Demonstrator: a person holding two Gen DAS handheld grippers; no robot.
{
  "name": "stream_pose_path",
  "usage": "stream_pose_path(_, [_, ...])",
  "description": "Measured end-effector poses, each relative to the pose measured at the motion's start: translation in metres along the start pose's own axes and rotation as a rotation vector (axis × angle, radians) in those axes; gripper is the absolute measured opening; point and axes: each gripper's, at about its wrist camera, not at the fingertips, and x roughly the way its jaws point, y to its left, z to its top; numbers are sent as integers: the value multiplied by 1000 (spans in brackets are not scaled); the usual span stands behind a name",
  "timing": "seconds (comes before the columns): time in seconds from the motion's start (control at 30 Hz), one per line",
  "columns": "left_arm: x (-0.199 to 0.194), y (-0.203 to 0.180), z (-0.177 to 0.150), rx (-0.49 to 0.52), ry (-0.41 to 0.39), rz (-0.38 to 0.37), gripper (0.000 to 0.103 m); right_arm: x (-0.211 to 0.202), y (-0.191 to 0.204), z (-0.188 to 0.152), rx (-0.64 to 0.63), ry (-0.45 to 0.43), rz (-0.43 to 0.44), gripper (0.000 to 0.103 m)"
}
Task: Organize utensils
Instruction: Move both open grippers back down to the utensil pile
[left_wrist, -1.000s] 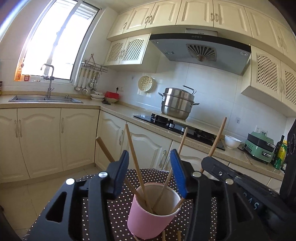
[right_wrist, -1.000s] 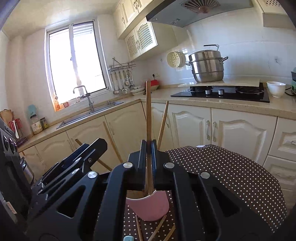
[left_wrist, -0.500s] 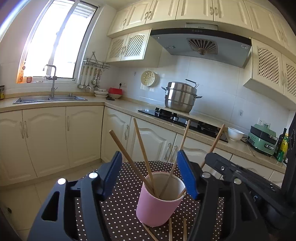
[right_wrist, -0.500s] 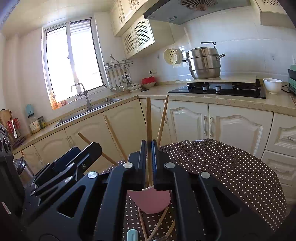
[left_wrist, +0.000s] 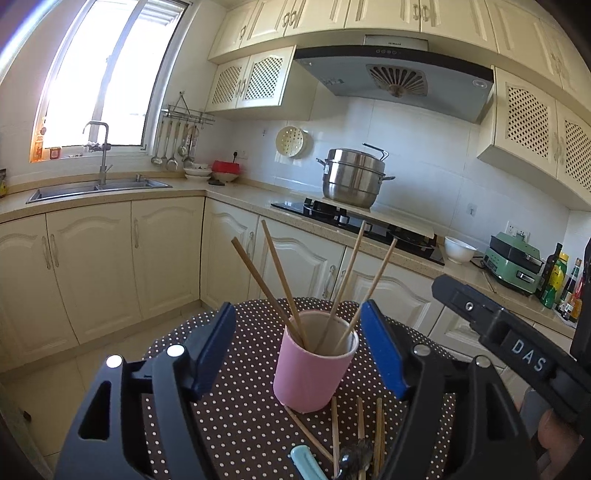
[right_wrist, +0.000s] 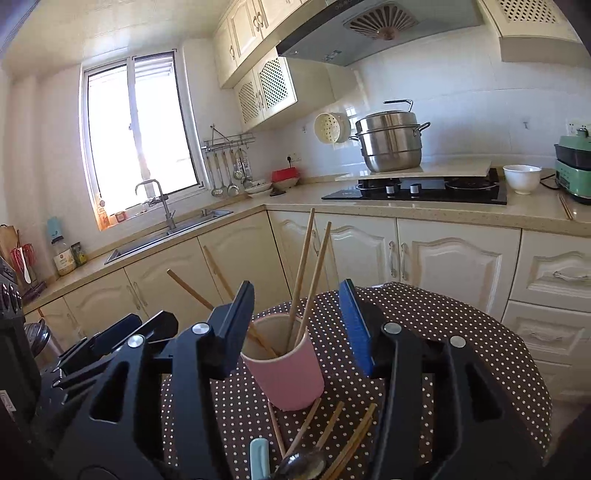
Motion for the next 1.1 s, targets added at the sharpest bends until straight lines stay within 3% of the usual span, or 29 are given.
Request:
stream_pose_path(0.1, [5,-6,-9,45,104,-33,69,-11,-6,-6,-4,12,-13,51])
stream_pose_path(0.23, [25,-14,-34,122,319,-82,69,-19,-20,-18,14,55,-33,52])
stream_pose_path(0.3, [36,-18,-52,165,417,-65,69,-21,-26,-27,27,86,-41,52])
stream_pose_path(0.43, [46,-21,-79,197,519,-60,69,-21,-33,-50,32,165,-56,53])
stream_pose_path(0.67, [53,-26,-104,251,596,-76,68,-17,-44,-91,41,293,-69,53])
stream_pose_path(0.73, [54,-25,-111,265,620,-82,58,-16,-46,-100,45,319,-70,53])
stream_pose_path(1.1, [72,-31,-121,236,670,-103,26,-9,-50,-119,39,423,-78,54])
